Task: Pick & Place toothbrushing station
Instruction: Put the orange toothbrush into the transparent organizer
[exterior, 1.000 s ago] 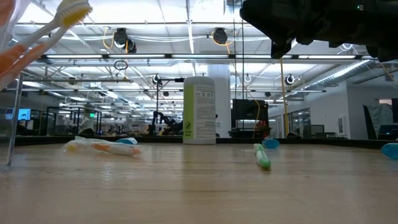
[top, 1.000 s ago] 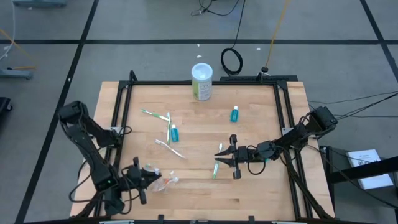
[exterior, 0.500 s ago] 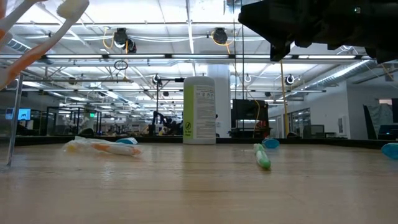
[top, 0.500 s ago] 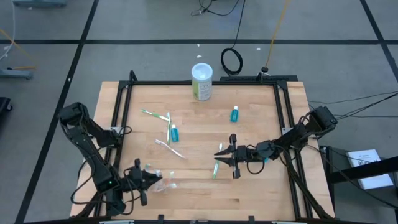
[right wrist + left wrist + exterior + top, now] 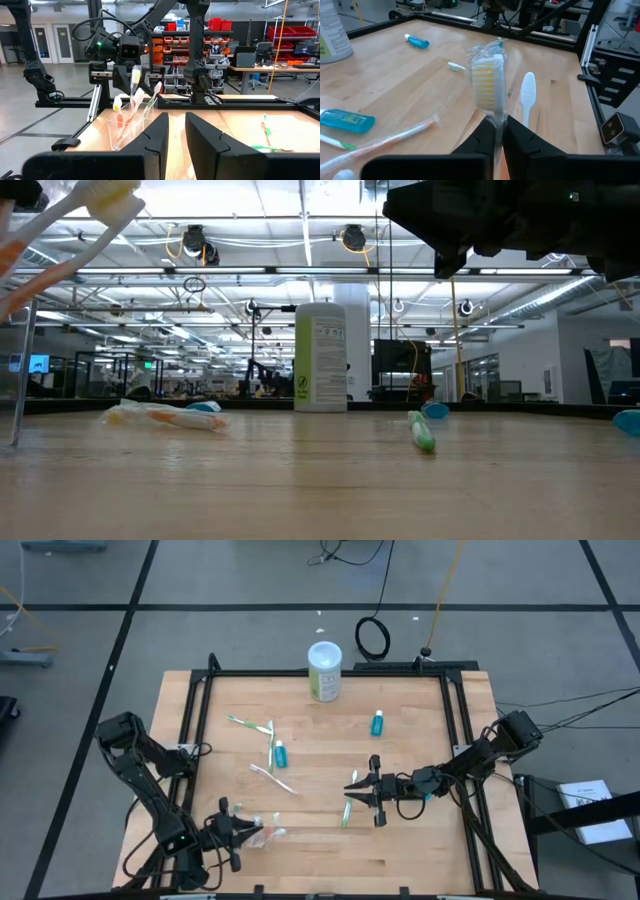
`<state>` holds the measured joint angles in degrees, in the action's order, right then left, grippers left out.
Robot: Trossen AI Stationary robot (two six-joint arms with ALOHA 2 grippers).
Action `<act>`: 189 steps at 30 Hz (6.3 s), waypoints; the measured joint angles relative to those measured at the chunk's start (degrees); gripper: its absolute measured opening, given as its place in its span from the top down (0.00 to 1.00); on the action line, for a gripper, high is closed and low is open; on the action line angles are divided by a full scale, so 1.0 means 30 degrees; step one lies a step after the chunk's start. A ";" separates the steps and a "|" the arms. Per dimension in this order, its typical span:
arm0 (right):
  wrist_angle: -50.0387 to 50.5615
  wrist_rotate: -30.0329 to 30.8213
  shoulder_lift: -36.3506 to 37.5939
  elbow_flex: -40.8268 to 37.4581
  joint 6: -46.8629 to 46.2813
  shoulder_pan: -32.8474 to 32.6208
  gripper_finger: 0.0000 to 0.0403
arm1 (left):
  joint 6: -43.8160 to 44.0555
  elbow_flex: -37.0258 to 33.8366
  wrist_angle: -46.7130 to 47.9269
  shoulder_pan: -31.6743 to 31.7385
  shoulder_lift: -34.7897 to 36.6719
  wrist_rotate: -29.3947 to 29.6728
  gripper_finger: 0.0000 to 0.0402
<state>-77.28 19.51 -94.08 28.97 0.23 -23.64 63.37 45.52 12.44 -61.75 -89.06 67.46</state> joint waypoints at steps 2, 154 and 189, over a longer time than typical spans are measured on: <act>0.0000 0.0003 0.0000 0.0000 0.0000 0.0000 0.87 | 0.0043 0.0000 -0.0100 0.0075 0.0000 -0.0001 0.88; 1.7469 0.0124 -1.2021 1.5875 -0.4936 0.2871 0.57 | -0.7943 -0.0013 0.1184 0.8200 0.7257 -0.3098 0.36; 2.3708 0.4601 -0.5735 1.3780 -0.1884 0.2805 0.96 | -0.8079 -0.0014 0.1337 0.8200 0.7264 -0.3184 0.36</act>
<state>-6.15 33.31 -111.29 70.31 -5.42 -15.22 39.14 45.48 16.45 -37.15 -67.26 57.91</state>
